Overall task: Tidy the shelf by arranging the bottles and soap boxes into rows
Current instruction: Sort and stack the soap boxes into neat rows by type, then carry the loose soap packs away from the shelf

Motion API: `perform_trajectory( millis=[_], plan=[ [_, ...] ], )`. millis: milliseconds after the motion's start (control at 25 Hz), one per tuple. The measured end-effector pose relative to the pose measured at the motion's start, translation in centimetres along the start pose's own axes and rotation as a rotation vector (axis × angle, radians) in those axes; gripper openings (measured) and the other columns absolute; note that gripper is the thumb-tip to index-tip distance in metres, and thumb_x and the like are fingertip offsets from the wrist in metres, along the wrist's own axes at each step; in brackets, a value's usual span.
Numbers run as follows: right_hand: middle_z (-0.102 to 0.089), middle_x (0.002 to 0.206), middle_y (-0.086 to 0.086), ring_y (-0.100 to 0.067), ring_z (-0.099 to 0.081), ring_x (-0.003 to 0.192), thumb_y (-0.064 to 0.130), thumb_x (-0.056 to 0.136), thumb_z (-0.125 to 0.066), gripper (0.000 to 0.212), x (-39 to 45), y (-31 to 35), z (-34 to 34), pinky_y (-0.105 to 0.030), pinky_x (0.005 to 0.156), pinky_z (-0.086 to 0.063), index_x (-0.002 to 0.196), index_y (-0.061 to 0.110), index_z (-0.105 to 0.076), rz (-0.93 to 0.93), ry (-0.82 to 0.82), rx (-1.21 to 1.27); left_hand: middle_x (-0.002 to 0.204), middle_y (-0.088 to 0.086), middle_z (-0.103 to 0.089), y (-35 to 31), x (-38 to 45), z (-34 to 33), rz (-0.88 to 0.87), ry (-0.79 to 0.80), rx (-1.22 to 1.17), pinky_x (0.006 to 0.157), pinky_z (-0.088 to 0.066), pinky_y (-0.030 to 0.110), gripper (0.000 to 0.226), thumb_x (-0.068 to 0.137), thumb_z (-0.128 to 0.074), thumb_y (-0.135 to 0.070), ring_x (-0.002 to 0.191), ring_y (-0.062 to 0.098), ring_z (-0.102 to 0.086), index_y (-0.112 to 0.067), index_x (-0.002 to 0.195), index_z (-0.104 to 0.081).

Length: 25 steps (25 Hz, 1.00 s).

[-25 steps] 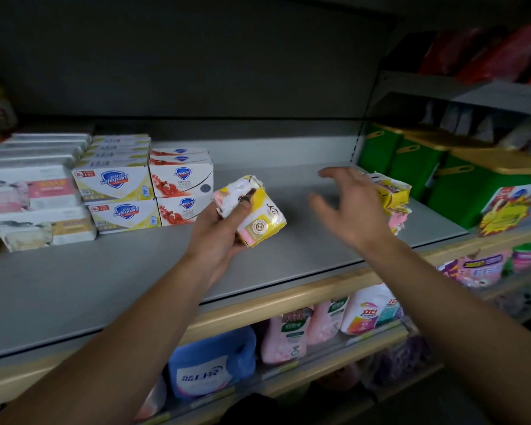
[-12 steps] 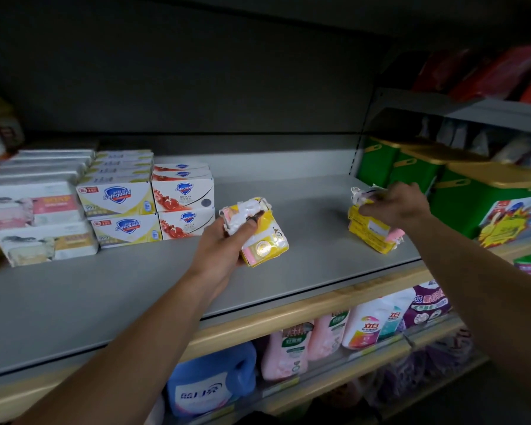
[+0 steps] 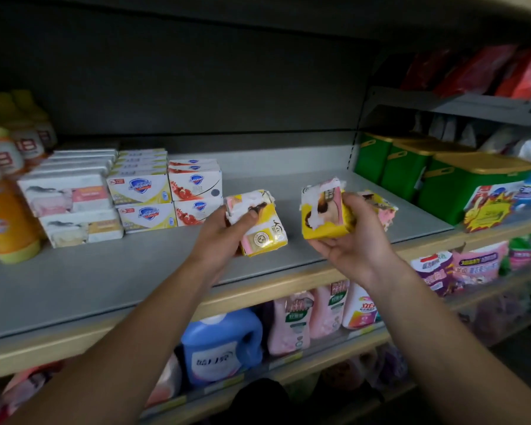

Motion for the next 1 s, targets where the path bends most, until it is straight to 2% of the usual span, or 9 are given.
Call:
perform_trajectory(
  millis=[80, 200, 240, 360, 480, 640, 720, 840, 1000],
  plan=[
    [-0.073, 0.111, -0.012, -0.028, -0.071, 0.097, 0.042, 0.082, -0.066, 0.031, -3.0, -2.3, -0.7, -0.046, 0.083, -0.057, 0.094, 0.017, -0.079, -0.101, 0.097, 0.122, 0.116, 0.01, -0.07, -0.9, -3.2, 1.2, -0.005, -0.042, -0.014, 0.086, -0.057, 0.046, 0.029, 0.094, -0.061, -0.016, 0.103, 0.026, -0.069, -0.011, 0.122, -0.06],
    [-0.071, 0.114, -0.014, -0.032, -0.069, 0.104, 0.039, 0.07, -0.075, 0.046, -7.4, -6.4, -1.5, -0.05, 0.087, -0.056, 0.11, 0.015, -0.072, -0.17, 0.19, 0.199, 0.111, 0.012, -0.072, -1.2, -9.2, 3.9, -0.016, -0.101, 0.0, 0.08, -0.059, 0.041, 0.029, 0.092, -0.062, -0.012, 0.099, 0.026, -0.07, -0.006, 0.12, -0.06],
    [-0.072, 0.112, -0.013, -0.031, -0.069, 0.102, 0.034, 0.068, -0.076, 0.043, -9.0, -8.2, -1.6, -0.05, 0.087, -0.056, 0.107, 0.016, -0.071, -0.188, 0.204, 0.203, 0.11, 0.012, -0.072, -0.9, -11.9, 4.9, -0.002, -0.128, 0.0, 0.079, -0.06, 0.041, 0.029, 0.092, -0.062, -0.013, 0.098, 0.026, -0.071, -0.006, 0.12, -0.06],
    [-0.075, 0.099, -0.008, -0.026, -0.073, 0.088, 0.027, 0.062, -0.076, 0.022, -13.5, -14.2, -2.2, -0.045, 0.078, -0.059, 0.083, 0.023, -0.078, -0.279, 0.22, 0.208, 0.108, 0.01, -0.073, 0.6, -19.8, 8.1, 0.036, -0.243, -0.051, 0.075, -0.06, 0.042, 0.022, 0.092, -0.062, -0.015, 0.096, 0.025, -0.071, -0.013, 0.113, -0.066],
    [-0.075, 0.102, -0.008, -0.024, -0.073, 0.088, 0.025, 0.062, -0.075, 0.016, -17.1, -19.9, -2.5, -0.042, 0.077, -0.059, 0.077, 0.023, -0.08, -0.41, 0.22, 0.206, 0.106, 0.01, -0.074, 3.5, -26.5, 10.8, 0.091, -0.396, -0.136, 0.069, -0.06, 0.043, 0.024, 0.092, -0.061, -0.016, 0.091, 0.026, -0.072, -0.014, 0.115, -0.066],
    [-0.074, 0.105, -0.011, -0.022, -0.073, 0.088, 0.024, 0.07, -0.069, 0.039, -22.0, -25.7, -2.6, -0.037, 0.073, -0.059, 0.107, 0.015, -0.072, -0.49, 0.263, 0.114, 0.102, 0.016, -0.073, 7.5, -33.8, 13.5, 0.194, -0.559, -0.125, 0.063, -0.059, 0.035, 0.024, 0.094, -0.061, -0.019, 0.084, 0.027, -0.071, -0.008, 0.114, -0.067],
    [-0.074, 0.102, -0.012, -0.022, -0.073, 0.082, 0.019, 0.076, -0.069, 0.029, -23.7, -27.8, -2.4, -0.036, 0.067, -0.059, 0.105, 0.015, -0.071, -0.506, 0.253, 0.064, 0.096, 0.016, -0.074, 9.1, -36.4, 14.5, 0.239, -0.61, -0.15, 0.061, -0.058, 0.033, 0.024, 0.094, -0.06, -0.021, 0.077, 0.025, -0.071, -0.004, 0.11, -0.068],
    [-0.075, 0.102, -0.011, -0.023, -0.073, 0.084, 0.017, 0.089, -0.065, 0.019, -24.8, -29.9, -1.8, -0.039, 0.07, -0.059, 0.107, 0.018, -0.072, -0.457, 0.149, -0.084, 0.095, 0.013, -0.075, 10.6, -38.9, 15.4, 0.286, -0.636, -0.269, 0.057, -0.057, 0.033, 0.021, 0.097, -0.055, -0.022, 0.077, 0.025, -0.073, -0.01, 0.107, -0.069],
    [-0.075, 0.097, -0.009, -0.022, -0.074, 0.083, 0.018, 0.088, -0.067, 0.015, -24.7, -31.4, -1.8, -0.037, 0.064, -0.057, 0.102, 0.019, -0.073, -0.391, 0.074, -0.231, 0.098, 0.01, -0.075, 12.3, -40.5, 16.5, 0.331, -0.67, -0.388, 0.058, -0.059, 0.036, 0.02, 0.097, -0.053, -0.024, 0.082, 0.024, -0.073, -0.016, 0.108, -0.067]
  ],
)
Point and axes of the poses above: each hand's wrist, its own x-axis towards the middle knuckle, its own z-axis out of the back of the hand, y = z × x, the point moved 1 cm from there along x, towards the middle knuckle
